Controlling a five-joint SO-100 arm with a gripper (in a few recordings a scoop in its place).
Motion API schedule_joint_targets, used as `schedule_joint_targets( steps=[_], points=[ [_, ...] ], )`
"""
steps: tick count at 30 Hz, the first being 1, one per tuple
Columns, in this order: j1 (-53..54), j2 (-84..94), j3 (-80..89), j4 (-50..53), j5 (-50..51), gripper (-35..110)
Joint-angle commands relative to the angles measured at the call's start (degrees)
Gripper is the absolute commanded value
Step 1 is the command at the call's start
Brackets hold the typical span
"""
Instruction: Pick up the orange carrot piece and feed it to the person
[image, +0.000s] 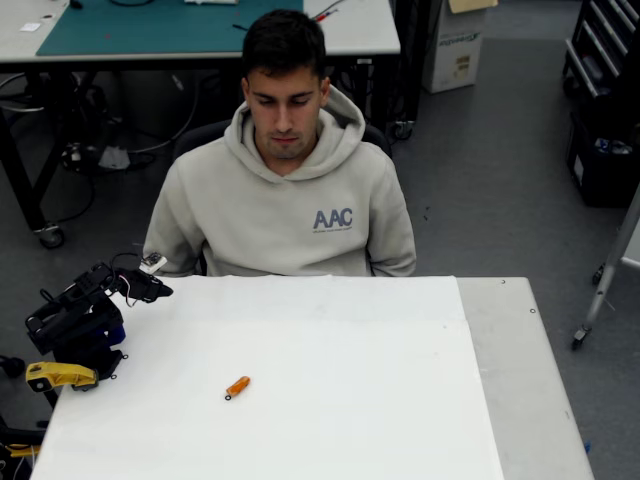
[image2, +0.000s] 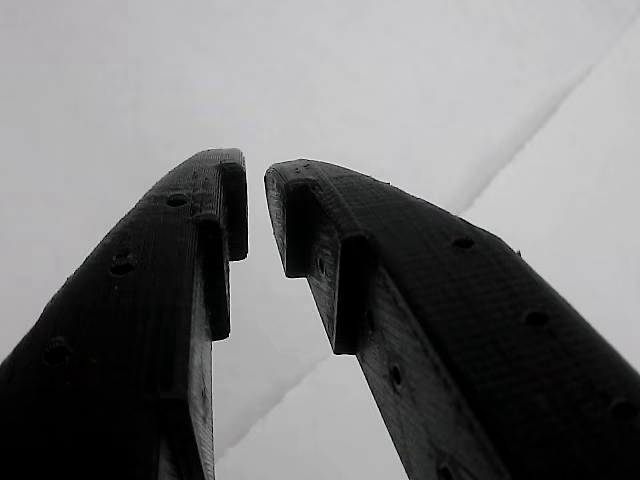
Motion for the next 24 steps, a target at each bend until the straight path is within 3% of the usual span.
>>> schedule_joint_targets(
  steps=[1, 10, 24],
  points=[
    [-0.4, 0.7, -0.5, -0.4, -0.8, -1],
    [0.3, -1.8, -5.4, -0.4, -4.8, -1],
    [3.7, -32.5, -31.2, -0.4, -4.1, -1]
  ],
)
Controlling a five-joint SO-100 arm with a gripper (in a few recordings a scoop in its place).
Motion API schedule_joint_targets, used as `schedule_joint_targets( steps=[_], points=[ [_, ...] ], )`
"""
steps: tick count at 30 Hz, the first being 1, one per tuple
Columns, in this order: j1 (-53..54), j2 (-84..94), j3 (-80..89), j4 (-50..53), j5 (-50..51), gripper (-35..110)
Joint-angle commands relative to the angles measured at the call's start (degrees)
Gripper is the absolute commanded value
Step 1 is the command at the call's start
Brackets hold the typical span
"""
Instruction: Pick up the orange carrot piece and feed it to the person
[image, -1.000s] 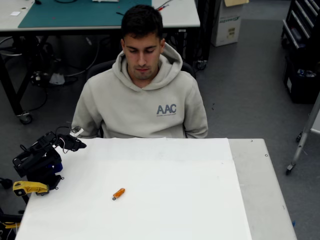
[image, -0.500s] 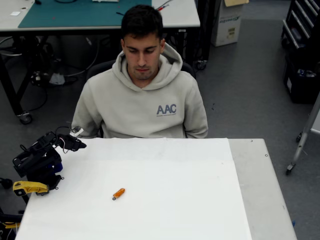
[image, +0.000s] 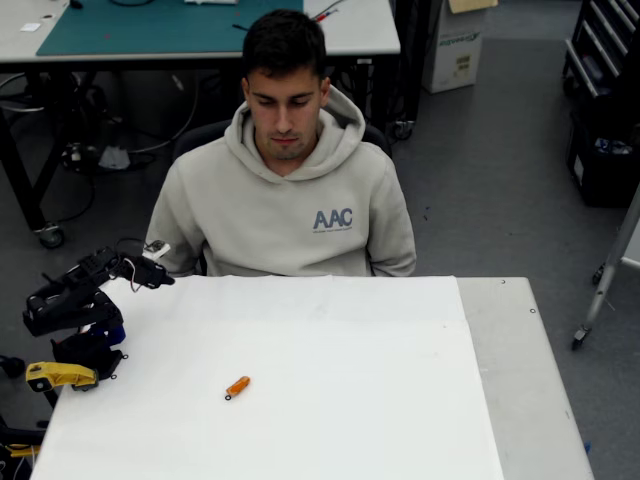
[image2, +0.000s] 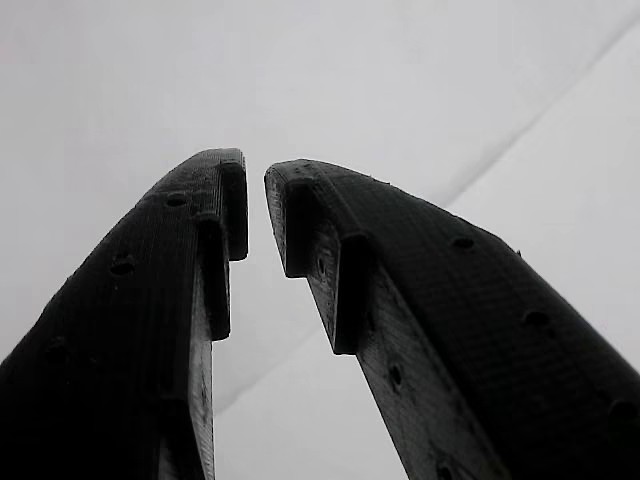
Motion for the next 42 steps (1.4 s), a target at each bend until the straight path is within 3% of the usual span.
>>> schedule_joint_targets(
  steps=[1, 15, 42],
  points=[
    [4.6, -7.6, -10.3, -0.4, -1.0, -1],
    [18.7, -33.0, -29.2, -0.4, -2.9, -1],
    [49.4, -68.8, -54.0, -0.4, -34.2, -1]
  ],
)
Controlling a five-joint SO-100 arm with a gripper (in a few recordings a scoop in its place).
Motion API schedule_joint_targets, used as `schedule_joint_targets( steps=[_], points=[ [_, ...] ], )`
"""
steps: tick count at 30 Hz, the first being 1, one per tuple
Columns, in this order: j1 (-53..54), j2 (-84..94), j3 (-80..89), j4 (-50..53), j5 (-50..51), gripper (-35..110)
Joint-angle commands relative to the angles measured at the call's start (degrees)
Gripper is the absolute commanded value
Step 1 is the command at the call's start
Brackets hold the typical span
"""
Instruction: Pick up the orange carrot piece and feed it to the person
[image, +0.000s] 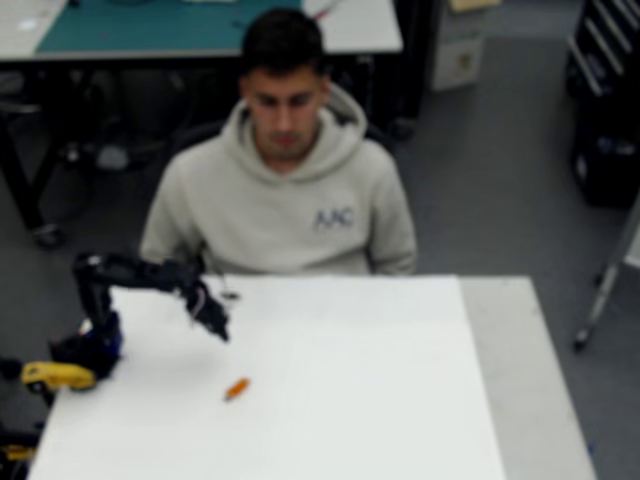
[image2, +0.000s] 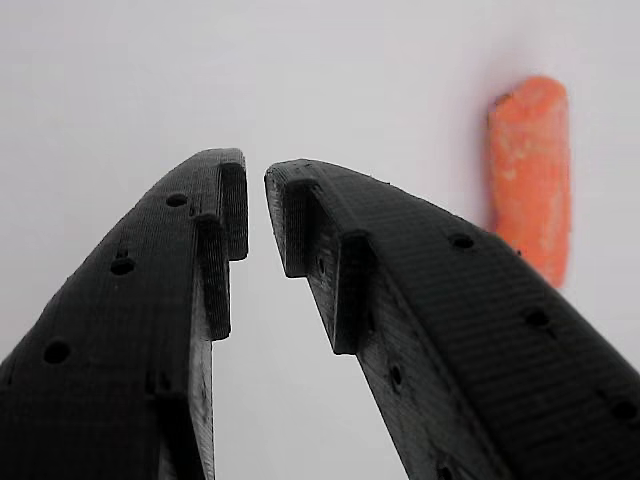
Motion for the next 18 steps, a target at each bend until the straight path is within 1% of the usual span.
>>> schedule_joint_targets(
  steps=[1, 10, 18],
  points=[
    [4.8, -1.1, -6.9, -0.3, -4.2, -1],
    [10.1, -10.0, -14.1, -0.3, -9.7, -1],
    [13.9, -13.8, -16.2, -0.3, -12.4, -1]
  ],
)
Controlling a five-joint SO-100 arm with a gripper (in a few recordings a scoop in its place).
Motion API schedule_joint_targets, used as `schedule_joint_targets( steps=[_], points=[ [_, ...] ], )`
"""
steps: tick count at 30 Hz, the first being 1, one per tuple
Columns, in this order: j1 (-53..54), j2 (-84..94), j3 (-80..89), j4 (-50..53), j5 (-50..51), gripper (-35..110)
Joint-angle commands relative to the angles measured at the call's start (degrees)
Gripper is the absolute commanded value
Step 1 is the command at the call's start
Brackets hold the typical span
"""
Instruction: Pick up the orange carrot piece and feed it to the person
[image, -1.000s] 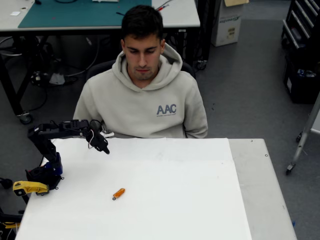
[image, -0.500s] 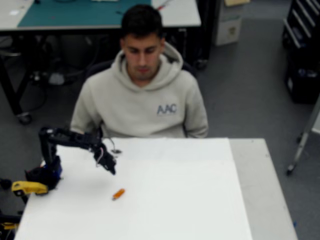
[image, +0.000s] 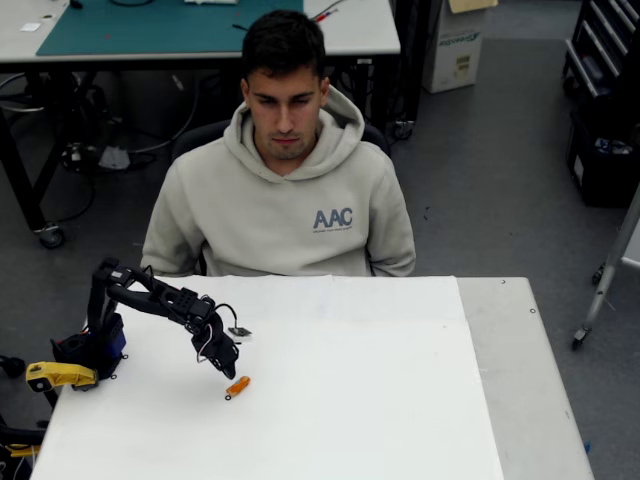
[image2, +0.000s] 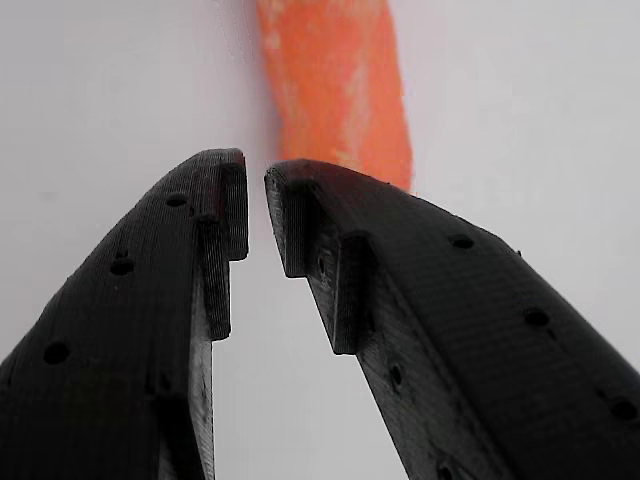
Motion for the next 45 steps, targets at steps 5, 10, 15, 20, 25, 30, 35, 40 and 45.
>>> schedule_joint_targets(
  steps=[5, 10, 15, 20, 25, 30, 35, 40, 45],
  points=[
    [2.4, 1.5, -4.0, -0.3, -1.8, -1],
    [2.4, 1.7, -4.0, -0.3, -1.8, -1],
    [2.1, 1.9, -4.0, -0.3, -1.4, -1],
    [1.7, 2.3, -4.0, -0.3, -1.2, -1],
    [1.6, 2.3, -4.0, -0.3, -1.8, 0],
    [1.6, 2.3, -4.0, -0.3, -1.8, 0],
    [1.6, 2.3, -4.0, -0.3, -1.8, 0],
    [1.6, 2.3, -4.0, -0.3, -1.9, 0],
    [1.6, 2.4, -4.0, -0.3, -1.9, 6]
  ],
)
